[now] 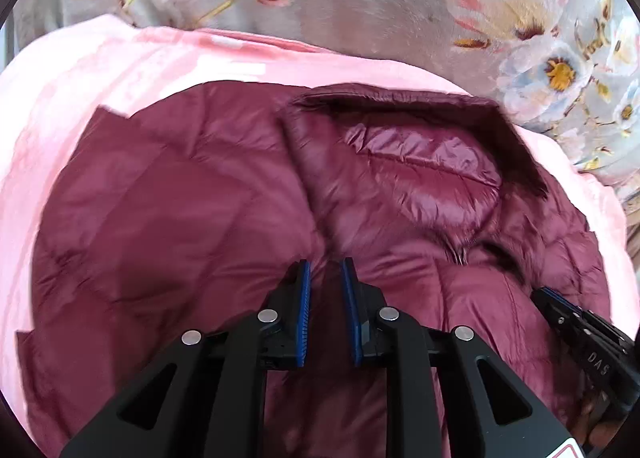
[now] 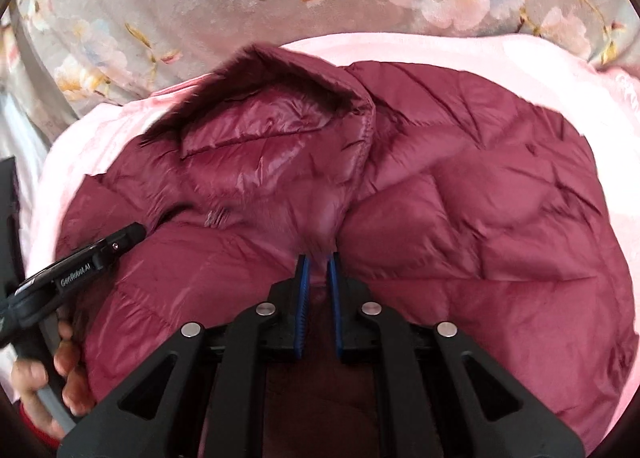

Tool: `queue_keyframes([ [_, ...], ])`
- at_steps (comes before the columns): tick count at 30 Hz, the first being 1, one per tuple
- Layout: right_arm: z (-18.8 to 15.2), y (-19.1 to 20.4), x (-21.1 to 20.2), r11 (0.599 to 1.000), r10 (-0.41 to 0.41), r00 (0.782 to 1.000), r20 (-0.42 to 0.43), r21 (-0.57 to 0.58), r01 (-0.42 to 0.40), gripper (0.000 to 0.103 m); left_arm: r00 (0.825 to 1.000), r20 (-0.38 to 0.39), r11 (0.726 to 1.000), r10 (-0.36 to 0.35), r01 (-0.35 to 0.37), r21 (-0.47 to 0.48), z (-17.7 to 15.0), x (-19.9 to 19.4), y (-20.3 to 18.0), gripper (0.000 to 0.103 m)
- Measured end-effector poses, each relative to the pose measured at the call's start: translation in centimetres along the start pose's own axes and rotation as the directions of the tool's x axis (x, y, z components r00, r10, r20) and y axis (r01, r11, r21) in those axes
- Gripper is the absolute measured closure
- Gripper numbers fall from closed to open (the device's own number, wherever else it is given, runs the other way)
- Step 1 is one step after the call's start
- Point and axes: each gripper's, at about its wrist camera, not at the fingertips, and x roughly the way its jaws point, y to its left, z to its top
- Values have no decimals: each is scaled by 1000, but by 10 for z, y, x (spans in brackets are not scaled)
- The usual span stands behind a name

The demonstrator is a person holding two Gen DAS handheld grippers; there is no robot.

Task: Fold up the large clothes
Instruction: 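Lift the hem with both tools and fold it up toward the collar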

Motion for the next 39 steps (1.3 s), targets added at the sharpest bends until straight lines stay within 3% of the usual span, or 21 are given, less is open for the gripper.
queue_keyframes([
  [5,14,-19,-30,997,15,999,32,73,-18,89,1000,1,1000,19,-19,-16,23,-28,17,84],
  [9,63,-17,-38,993,13,993,121,118,-28,89,999,23,994,-25,27,-110,66,-35,25,84],
  [16,131,-10,-13,969,27,975,219,234,-79,89,998,56,976,6,7,-219,127,-10,11,84],
  [20,147,-13,15,947,24,974,227,307,-95,89,998,62,969,15,1,-247,136,13,7,84],
  [22,150,-13,36,945,25,982,189,315,-84,89,999,38,975,15,-6,-224,133,29,2,84],
  [25,146,-2,56,970,25,995,99,238,-48,89,1000,-16,983,6,-9,-182,123,51,-2,84],
  [27,135,12,56,995,-23,997,67,102,17,89,999,-27,988,17,-21,-155,115,57,-1,84],
  [32,107,26,68,976,-180,983,20,-118,181,92,998,-55,995,27,-33,-97,95,70,7,84],
  [39,93,24,71,970,-189,981,50,-148,194,93,997,4,997,77,-77,20,71,79,1,84],
])
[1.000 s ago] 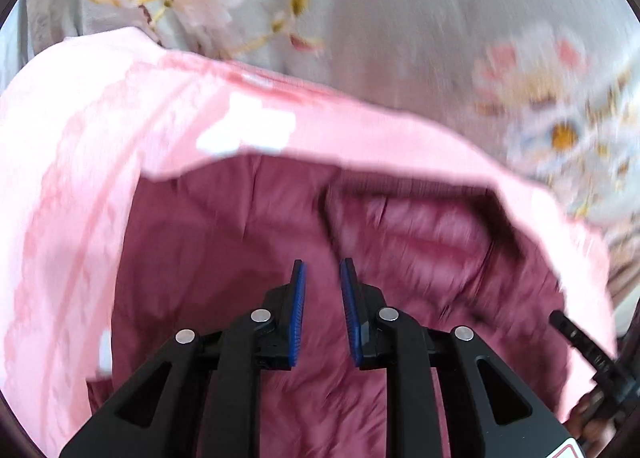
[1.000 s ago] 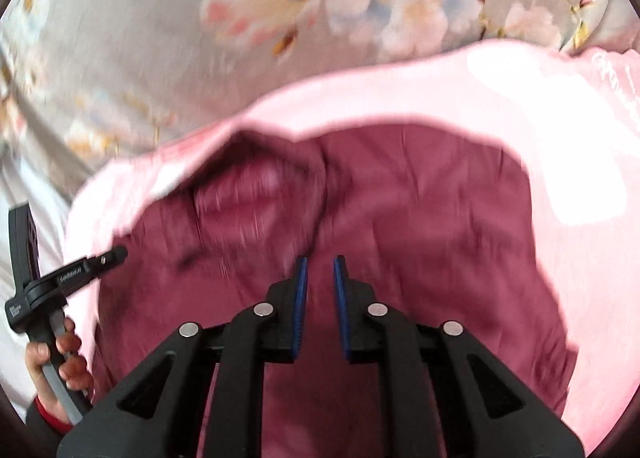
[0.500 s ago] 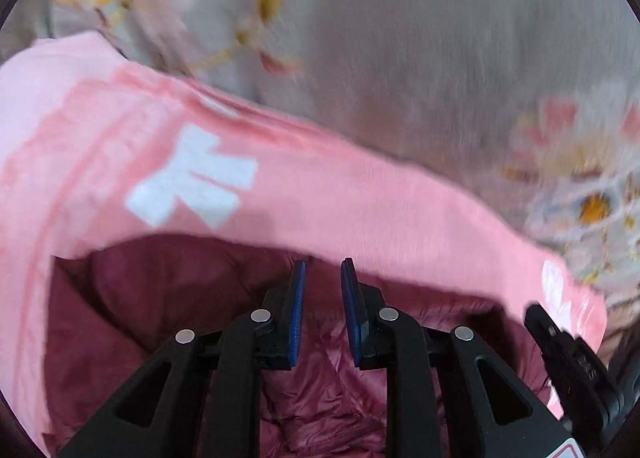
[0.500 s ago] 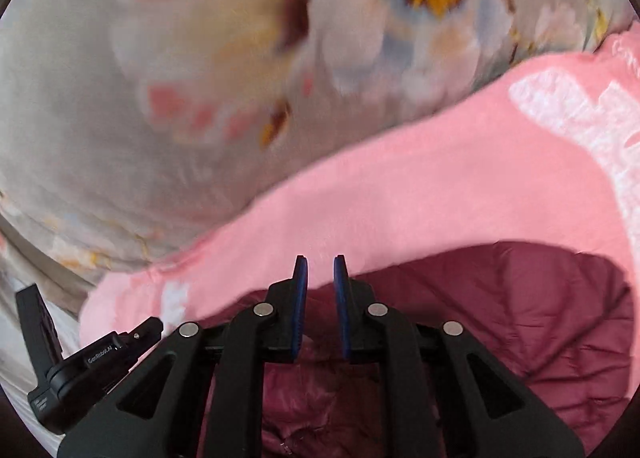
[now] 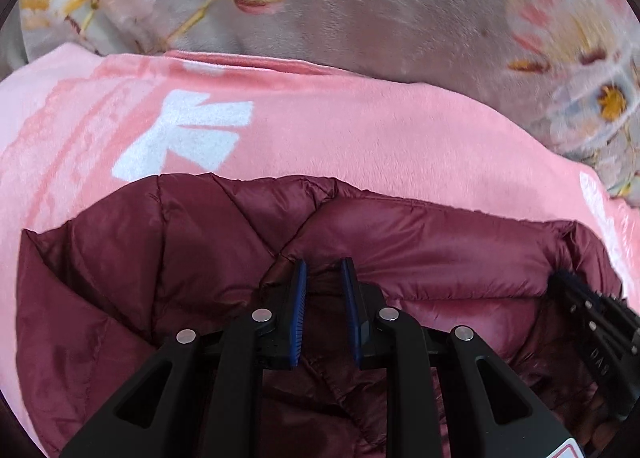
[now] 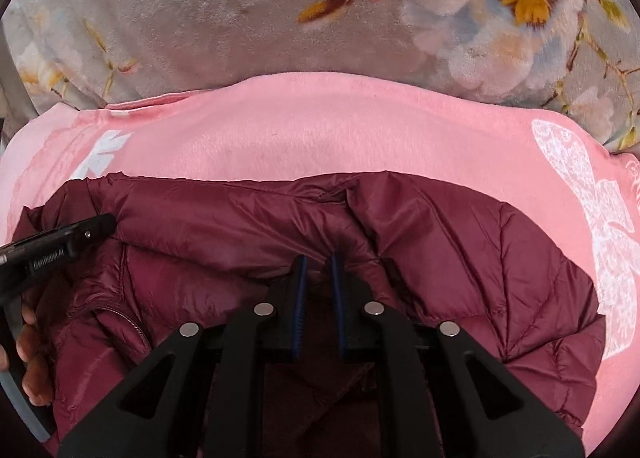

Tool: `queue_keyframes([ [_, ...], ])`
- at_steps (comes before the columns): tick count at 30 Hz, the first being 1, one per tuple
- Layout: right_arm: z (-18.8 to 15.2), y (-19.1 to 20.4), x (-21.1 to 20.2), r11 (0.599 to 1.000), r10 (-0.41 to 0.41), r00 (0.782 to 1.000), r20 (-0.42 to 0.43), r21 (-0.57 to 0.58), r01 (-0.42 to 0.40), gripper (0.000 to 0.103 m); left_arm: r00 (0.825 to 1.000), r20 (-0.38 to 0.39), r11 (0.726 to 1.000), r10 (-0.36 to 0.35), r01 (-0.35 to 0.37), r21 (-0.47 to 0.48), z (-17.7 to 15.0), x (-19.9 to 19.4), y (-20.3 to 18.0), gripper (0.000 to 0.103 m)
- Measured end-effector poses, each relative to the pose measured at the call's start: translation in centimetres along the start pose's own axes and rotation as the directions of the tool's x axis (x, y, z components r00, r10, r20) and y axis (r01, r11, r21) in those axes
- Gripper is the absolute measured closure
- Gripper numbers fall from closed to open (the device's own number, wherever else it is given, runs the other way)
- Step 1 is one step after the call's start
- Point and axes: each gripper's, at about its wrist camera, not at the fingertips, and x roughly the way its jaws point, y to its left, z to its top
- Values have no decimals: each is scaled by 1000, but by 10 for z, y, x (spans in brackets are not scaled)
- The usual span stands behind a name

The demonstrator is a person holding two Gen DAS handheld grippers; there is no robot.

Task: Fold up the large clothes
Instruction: 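Lift the hem with both tools and fold it up toward the collar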

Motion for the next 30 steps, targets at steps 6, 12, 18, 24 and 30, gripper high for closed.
queue_keyframes([
  [6,-2,8,5,998,-54,998,23,-41,55,92,999,44,1000,7,-7,8,-7,5,0,84],
  [12,-1,4,6,999,-31,999,25,-17,31,92,995,60,994,81,-85,66,-9,9,-11,84],
  [18,-2,5,6,999,-30,999,23,-16,30,92,989,74,986,126,-133,98,-11,11,-15,83],
  [24,-1,5,6,1000,-24,999,21,-12,25,92,989,76,986,127,-134,99,-10,12,-14,83],
  [30,-1,3,7,1000,-12,1000,18,-1,12,92,986,82,981,148,-157,116,-11,13,-18,83],
])
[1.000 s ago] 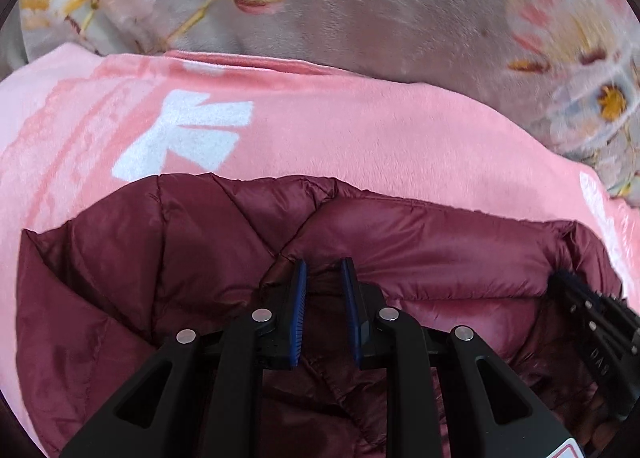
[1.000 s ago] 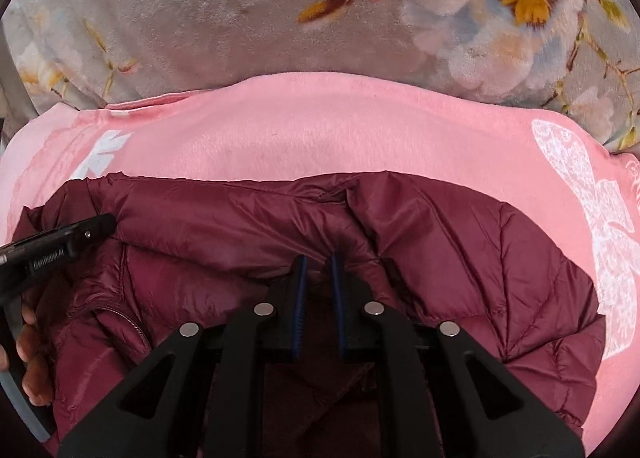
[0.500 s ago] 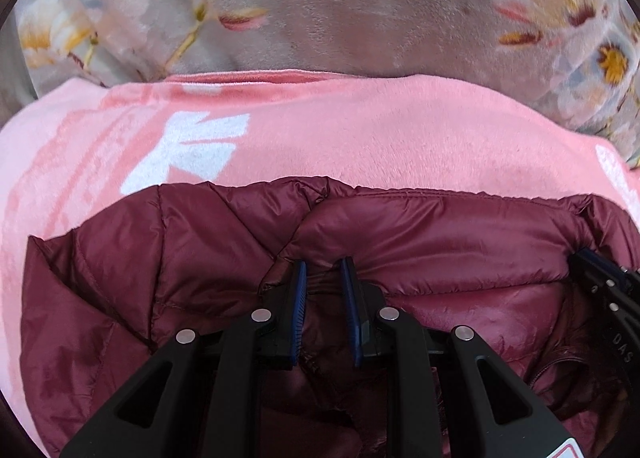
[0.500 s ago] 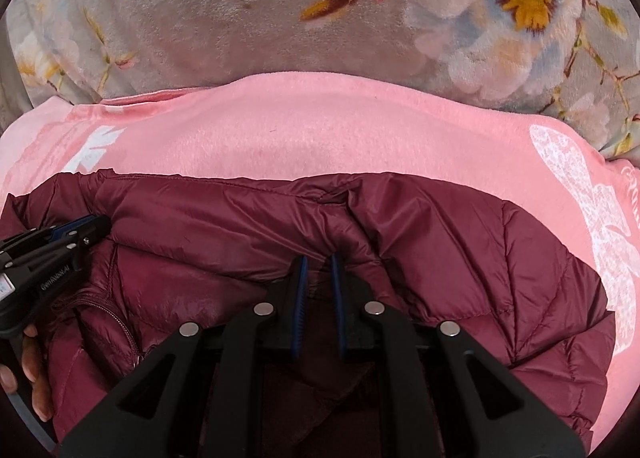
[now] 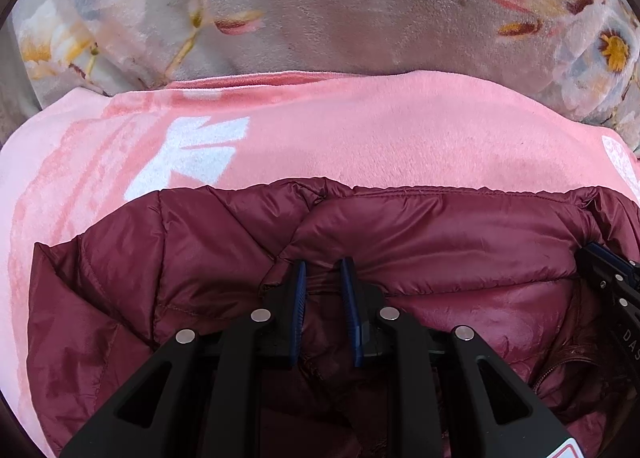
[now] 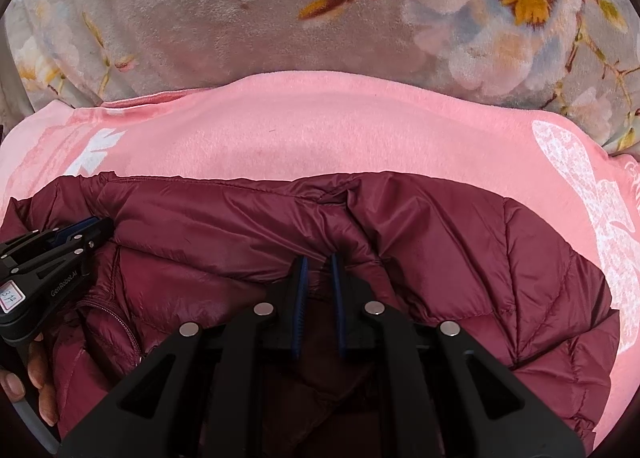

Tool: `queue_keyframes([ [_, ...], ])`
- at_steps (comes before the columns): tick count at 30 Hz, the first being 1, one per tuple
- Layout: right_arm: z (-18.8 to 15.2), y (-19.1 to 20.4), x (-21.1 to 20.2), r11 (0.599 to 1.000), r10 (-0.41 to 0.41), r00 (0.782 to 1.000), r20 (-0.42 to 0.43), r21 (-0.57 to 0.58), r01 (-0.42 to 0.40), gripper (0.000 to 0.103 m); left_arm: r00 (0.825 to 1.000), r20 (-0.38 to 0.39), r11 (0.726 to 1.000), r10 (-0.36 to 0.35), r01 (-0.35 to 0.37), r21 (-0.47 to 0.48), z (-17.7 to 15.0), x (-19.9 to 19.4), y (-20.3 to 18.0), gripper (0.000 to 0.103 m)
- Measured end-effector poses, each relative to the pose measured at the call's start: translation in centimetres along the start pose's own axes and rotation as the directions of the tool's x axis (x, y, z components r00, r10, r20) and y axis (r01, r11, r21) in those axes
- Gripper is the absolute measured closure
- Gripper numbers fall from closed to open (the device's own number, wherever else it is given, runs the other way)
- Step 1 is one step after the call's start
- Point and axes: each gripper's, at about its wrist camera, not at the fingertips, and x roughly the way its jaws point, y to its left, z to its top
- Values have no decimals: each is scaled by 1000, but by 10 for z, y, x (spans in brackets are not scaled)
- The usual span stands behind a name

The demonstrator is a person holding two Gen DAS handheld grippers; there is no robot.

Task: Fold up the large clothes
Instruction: 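Lift the hem with both tools and fold it up toward the collar, then open both tools and withdraw from the folded jacket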

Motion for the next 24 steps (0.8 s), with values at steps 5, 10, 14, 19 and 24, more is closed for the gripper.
queue_keyframes([
  [5,0,0,0,1000,4,1000,-1,4,-4,92,1000,4,1000,11,-11,7,0,1,-1,83],
  [10,1,0,1,1000,8,1000,-17,8,-8,92,1000,7,1000,16,-16,10,0,3,-2,83],
  [14,1,-8,-3,997,55,998,-2,53,-55,92,1000,14,1000,-14,15,-17,-1,1,4,83],
  [19,-22,-29,-86,986,86,990,112,134,-101,66,995,-2,979,-98,96,-179,-26,-35,39,48],
  [24,-116,-56,-216,984,106,981,165,122,-127,29,991,13,969,-134,134,-206,-105,-116,81,20],
])
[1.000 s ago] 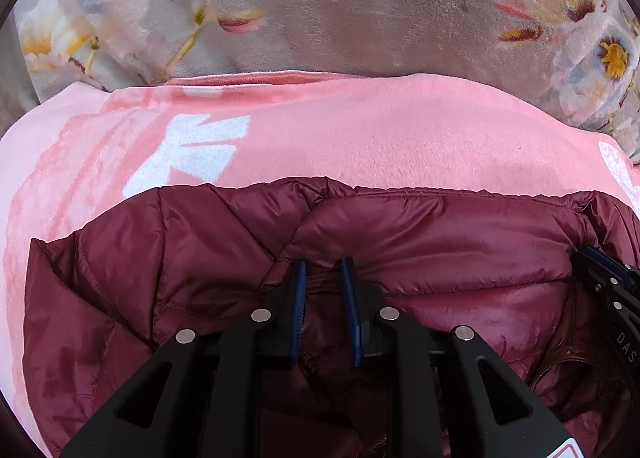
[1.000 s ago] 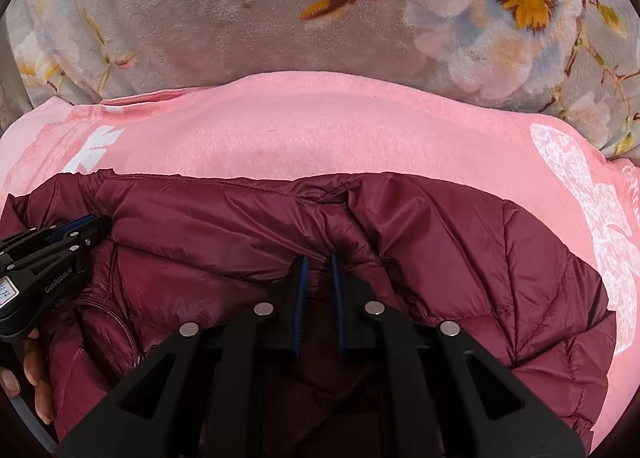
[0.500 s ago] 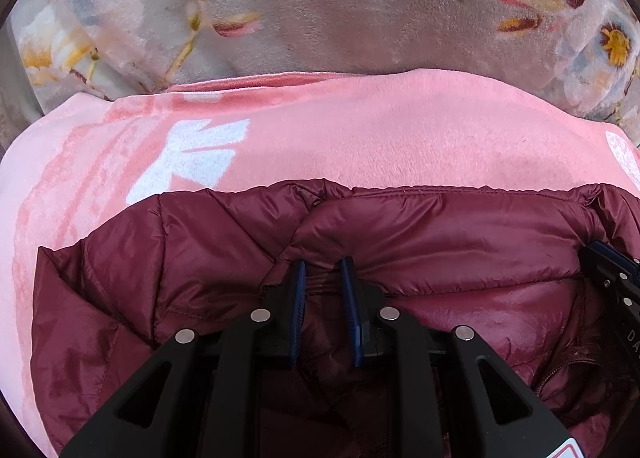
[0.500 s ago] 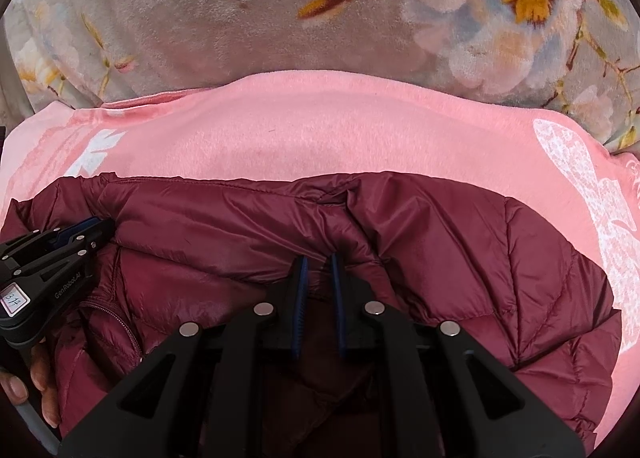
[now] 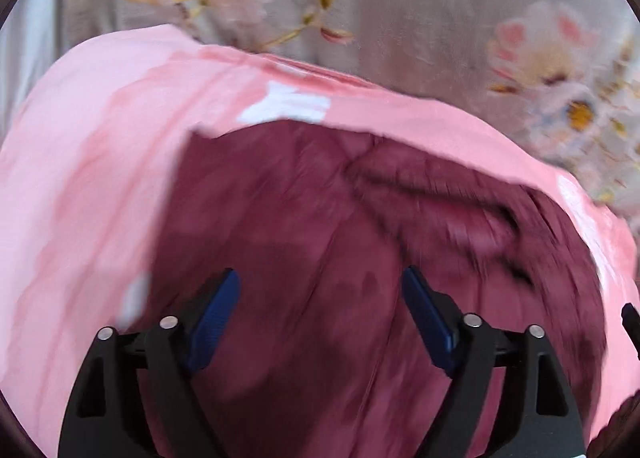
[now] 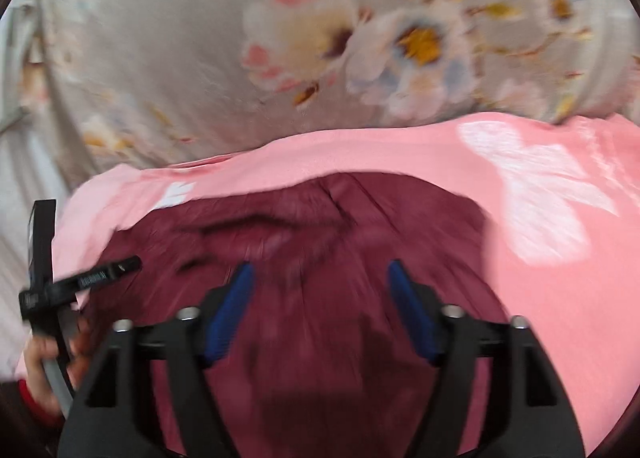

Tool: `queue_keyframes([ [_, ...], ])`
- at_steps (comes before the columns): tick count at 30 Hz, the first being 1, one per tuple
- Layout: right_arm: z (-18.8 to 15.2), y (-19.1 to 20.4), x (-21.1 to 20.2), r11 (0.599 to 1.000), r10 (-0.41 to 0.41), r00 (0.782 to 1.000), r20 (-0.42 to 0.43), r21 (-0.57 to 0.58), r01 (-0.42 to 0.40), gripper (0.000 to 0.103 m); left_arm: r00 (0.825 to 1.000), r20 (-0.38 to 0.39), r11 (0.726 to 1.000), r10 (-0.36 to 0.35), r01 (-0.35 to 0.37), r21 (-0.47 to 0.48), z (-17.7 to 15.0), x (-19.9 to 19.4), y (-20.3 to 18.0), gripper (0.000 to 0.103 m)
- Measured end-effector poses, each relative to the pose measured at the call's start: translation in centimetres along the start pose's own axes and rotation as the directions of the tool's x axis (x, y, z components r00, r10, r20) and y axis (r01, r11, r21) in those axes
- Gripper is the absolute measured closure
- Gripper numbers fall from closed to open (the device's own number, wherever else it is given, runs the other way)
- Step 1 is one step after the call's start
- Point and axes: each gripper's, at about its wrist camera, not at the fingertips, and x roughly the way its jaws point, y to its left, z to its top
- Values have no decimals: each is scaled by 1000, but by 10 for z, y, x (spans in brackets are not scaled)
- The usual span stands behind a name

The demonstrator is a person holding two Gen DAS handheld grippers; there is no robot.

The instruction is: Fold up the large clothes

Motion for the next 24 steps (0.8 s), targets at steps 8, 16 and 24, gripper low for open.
queue_keyframes([
  [8,-140,-58,-147,979,-123,977,-177,138,148,27,987,-158,992,21,-41,-122,-125,-118,115,20],
  [16,-202,-79,-186,919,-49,985,-163,379,109,27,984,-162,956,-67,17,-294,-191,-155,151,20],
  [24,-200,-69,-172,898,47,992,-119,441,11,38,988,-154,977,-22,-11,-212,-203,-159,113,49],
])
